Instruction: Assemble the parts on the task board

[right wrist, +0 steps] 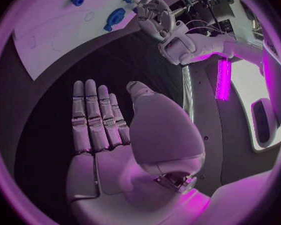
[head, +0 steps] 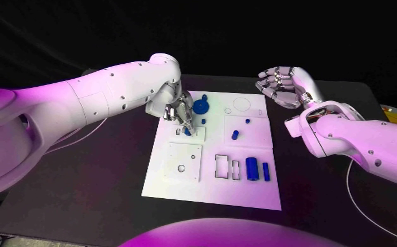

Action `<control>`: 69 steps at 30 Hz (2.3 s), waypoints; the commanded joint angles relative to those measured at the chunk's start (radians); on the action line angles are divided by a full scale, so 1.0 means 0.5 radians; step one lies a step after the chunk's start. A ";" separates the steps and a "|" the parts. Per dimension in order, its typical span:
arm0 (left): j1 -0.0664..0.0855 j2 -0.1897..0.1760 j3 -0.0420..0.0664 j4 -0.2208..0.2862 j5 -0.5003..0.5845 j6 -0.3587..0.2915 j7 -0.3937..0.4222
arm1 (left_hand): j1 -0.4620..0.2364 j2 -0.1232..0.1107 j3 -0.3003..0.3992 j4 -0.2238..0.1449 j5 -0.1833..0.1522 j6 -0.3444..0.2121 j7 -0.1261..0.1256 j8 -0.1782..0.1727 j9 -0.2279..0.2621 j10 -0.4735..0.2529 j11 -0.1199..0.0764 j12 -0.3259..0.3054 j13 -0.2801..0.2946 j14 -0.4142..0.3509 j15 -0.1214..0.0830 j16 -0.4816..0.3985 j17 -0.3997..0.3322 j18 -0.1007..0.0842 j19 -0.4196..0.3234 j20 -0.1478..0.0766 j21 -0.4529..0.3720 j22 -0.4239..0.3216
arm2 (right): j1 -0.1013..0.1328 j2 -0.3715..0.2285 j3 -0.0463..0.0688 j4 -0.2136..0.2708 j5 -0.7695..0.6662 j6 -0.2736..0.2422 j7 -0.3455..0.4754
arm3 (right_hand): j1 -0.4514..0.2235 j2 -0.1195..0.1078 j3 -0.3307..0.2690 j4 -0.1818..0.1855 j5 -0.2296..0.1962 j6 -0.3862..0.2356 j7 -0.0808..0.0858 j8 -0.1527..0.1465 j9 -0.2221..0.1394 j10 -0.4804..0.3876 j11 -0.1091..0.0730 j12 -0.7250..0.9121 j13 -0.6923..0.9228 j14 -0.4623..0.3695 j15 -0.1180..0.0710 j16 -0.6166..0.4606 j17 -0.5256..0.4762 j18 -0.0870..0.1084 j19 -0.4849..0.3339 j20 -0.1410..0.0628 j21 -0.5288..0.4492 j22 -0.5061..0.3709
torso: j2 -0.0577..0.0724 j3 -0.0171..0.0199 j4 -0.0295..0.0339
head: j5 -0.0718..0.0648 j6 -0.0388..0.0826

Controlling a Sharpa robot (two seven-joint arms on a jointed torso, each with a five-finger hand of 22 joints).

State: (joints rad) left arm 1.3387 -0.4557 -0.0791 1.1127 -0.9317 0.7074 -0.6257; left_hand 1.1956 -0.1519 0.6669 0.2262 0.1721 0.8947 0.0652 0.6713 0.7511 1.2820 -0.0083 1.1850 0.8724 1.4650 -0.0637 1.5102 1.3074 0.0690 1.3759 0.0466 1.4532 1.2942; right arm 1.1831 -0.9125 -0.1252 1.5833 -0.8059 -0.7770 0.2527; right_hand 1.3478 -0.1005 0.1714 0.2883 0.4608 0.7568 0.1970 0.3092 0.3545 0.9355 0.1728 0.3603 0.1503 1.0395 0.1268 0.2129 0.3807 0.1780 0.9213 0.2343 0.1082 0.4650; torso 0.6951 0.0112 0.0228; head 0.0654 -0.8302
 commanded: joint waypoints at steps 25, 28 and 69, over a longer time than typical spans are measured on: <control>-0.047 -0.121 -0.004 0.172 -0.207 -0.374 -0.017 | -0.016 0.005 0.386 -0.356 0.011 0.003 -0.013 0.003 0.025 0.003 -0.017 0.009 0.003 0.151 -0.017 0.013 0.303 -0.013 0.016 -0.008 0.010 0.004 | -0.002 -0.004 -0.001 0.000 -0.015 0.046 0.013 | -0.007 -0.020 0.011 -0.002 0.012 -0.017 0.100 0.012 -0.003 -0.008 0.016 -0.009 -0.006 -0.008 0.010 -0.018 -0.004 0.006 -0.003 0.014 -0.010 -0.006 | 0.001 -0.0008 0.001 | -0.003 0.007; -0.050 -0.134 -0.003 0.193 -0.219 -0.397 -0.015 | -0.017 0.004 0.388 -0.357 0.011 0.004 -0.013 0.004 0.026 0.003 -0.017 0.009 0.003 0.151 -0.017 0.013 0.303 -0.012 0.015 -0.009 0.009 0.003 | -0.003 -0.006 -0.001 0.001 -0.015 0.049 0.012 | -0.007 -0.020 0.011 -0.002 0.012 -0.017 0.100 0.012 -0.003 -0.008 0.016 -0.009 -0.006 -0.008 0.010 -0.018 -0.004 0.006 -0.003 0.014 -0.010 -0.006 | 0.002 0.0002 0.001 | -0.003 0.008; -0.049 -0.443 0.034 0.642 0.047 -0.938 0.013 | -0.050 -0.020 0.442 -0.371 0.011 0.024 -0.023 0.013 0.053 0.055 -0.025 0.059 0.077 0.152 -0.024 0.014 0.305 -0.012 0.019 -0.014 0.010 0.005 | -0.005 -0.018 -0.002 -0.014 -0.016 0.057 0.007 | -0.011 -0.022 0.010 -0.001 0.012 -0.019 0.101 0.015 -0.004 -0.011 0.017 -0.009 -0.015 -0.010 0.012 -0.025 -0.009 0.005 -0.005 0.016 -0.015 -0.014 | -0.006 0.0015 0.011 | -0.001 0.022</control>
State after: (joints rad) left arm 1.3157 -0.6779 -0.0618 1.4311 -0.9228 0.3162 -0.6269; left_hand 1.1735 -0.1662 0.6821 0.2412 0.1743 0.8980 0.0619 0.6710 0.7780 1.3050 -0.0213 1.2111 0.9101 1.4651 -0.0714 1.5133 1.3074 0.0689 1.3794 0.0430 1.4531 1.2959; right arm 1.1809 -0.9214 -0.1265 1.5754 -0.8063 -0.7612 0.2519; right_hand 1.3438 -0.1045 0.1713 0.2883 0.4607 0.7569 0.1969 0.3132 0.3539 0.9319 0.1764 0.3603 0.1436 1.0359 0.1305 0.2034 0.3768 0.1780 0.9213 0.2343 0.1043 0.4591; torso 0.6929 0.0124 0.0259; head 0.0656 -0.8177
